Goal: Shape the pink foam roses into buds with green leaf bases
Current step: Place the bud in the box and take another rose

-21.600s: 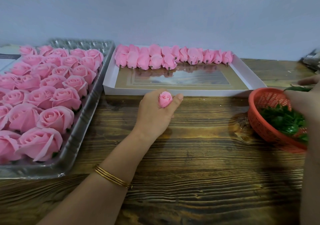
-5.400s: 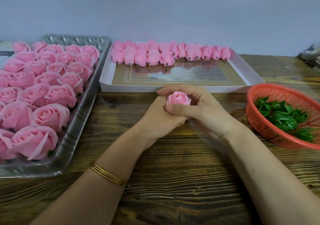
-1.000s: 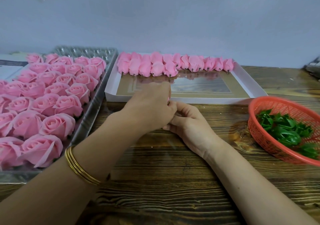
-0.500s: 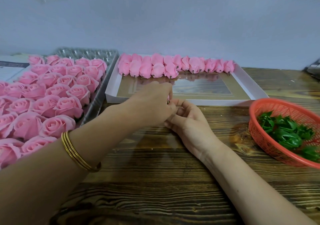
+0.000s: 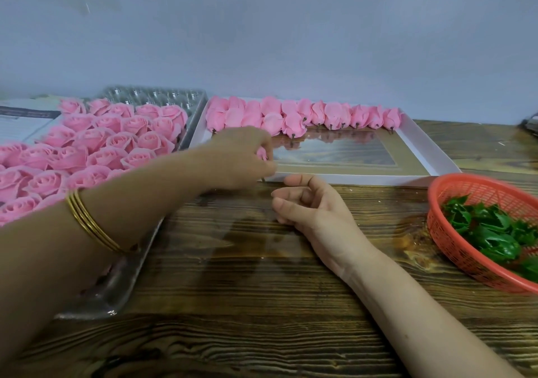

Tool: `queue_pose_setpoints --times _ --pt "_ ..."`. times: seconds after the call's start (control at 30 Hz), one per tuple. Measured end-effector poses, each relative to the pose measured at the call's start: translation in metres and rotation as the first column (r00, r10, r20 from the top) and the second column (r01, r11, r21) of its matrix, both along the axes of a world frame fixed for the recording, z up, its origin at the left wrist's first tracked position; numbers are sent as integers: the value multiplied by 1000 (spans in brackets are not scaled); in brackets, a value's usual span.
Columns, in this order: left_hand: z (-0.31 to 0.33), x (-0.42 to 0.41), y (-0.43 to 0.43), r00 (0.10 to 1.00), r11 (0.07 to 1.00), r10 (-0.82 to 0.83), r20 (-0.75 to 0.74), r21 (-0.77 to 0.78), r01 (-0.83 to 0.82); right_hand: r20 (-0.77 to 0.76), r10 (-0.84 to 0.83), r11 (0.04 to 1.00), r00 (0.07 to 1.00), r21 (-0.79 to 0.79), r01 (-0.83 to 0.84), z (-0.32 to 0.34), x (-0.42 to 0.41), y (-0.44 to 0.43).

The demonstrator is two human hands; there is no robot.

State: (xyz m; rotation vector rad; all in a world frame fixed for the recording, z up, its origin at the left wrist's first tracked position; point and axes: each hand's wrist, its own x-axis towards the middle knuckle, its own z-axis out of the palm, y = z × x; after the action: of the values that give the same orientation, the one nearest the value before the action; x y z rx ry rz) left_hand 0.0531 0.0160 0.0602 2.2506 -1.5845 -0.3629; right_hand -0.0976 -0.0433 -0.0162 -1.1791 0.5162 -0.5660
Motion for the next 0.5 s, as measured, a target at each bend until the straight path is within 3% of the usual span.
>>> queue_pose_setpoints --times 0.23,0.5 --pt "38 75 13 968 957 247 45 -170 -236 -41 14 1000 999 -15 -14 1 -2 0" --pt "43 251 39 803 786 595 -5 -206 -583 -70 9 1000 997 -18 -11 2 0 0"
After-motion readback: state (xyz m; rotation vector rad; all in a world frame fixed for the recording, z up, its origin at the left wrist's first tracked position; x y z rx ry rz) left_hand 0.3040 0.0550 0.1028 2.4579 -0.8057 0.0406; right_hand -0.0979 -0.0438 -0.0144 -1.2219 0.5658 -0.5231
